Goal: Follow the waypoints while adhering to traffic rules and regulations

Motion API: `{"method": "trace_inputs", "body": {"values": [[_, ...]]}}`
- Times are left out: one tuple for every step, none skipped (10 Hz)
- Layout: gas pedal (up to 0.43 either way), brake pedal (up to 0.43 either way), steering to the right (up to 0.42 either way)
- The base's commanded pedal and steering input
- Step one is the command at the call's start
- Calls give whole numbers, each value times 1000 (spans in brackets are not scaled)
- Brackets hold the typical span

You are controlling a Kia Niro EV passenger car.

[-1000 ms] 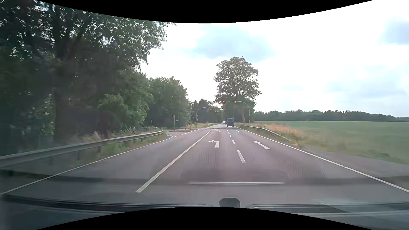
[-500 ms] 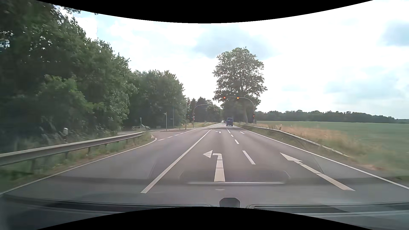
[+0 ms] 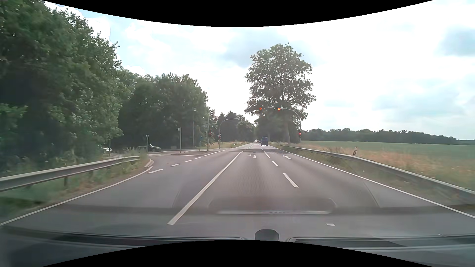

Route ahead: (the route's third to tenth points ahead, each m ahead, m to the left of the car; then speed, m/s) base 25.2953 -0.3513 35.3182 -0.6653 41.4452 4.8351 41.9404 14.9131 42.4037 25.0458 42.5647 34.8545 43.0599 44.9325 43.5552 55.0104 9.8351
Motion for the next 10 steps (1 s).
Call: {"method": "trace_inputs", "body": {"values": [[0,341,9],[0,341,9],[0,341,9],[0,335,9],[0,335,9],[0,335,8],[0,323,8],[0,317,8],[0,293,7],[0,287,7]]}}
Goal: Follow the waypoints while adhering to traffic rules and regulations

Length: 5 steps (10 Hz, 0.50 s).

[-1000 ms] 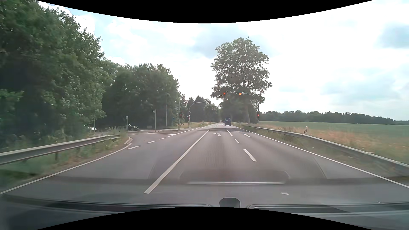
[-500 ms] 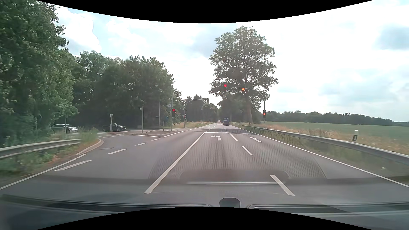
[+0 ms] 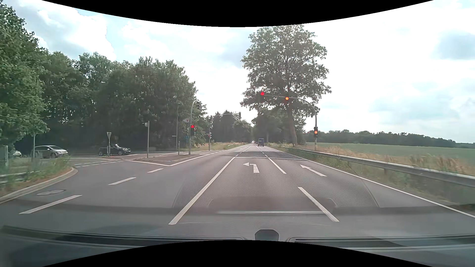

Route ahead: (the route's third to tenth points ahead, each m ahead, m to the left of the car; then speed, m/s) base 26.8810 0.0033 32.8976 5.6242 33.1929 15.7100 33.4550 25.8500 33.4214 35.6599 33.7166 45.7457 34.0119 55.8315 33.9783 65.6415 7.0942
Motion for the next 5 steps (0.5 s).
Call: {"method": "trace_inputs", "body": {"values": [[0,287,7],[0,287,7],[0,287,7],[0,287,7],[0,287,6]]}}
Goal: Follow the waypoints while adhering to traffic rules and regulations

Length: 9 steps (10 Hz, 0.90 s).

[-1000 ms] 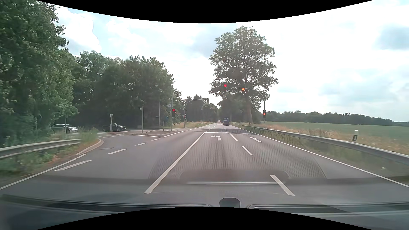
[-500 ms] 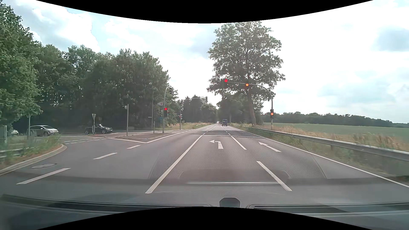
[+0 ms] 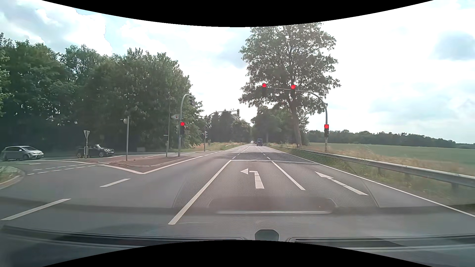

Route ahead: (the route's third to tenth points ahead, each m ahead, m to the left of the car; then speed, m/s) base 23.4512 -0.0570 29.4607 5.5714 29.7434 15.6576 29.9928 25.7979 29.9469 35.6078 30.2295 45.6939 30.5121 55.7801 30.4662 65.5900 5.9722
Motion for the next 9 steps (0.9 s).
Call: {"method": "trace_inputs", "body": {"values": [[0,287,5],[0,287,4],[0,280,4],[0,262,4],[0,250,4],[0,244,4],[0,238,4],[0,238,4],[0,238,4]]}}
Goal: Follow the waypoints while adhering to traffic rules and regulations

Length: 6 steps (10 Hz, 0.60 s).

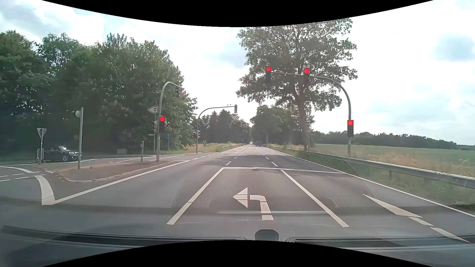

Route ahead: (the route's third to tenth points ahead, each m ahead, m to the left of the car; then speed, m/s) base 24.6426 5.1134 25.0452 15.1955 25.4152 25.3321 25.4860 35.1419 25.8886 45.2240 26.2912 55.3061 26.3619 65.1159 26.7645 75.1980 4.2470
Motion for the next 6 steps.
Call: {"method": "trace_inputs", "body": {"values": [[0,238,4],[0,238,3],[0,238,3],[0,244,2],[0,244,3],[0,244,3]]}}
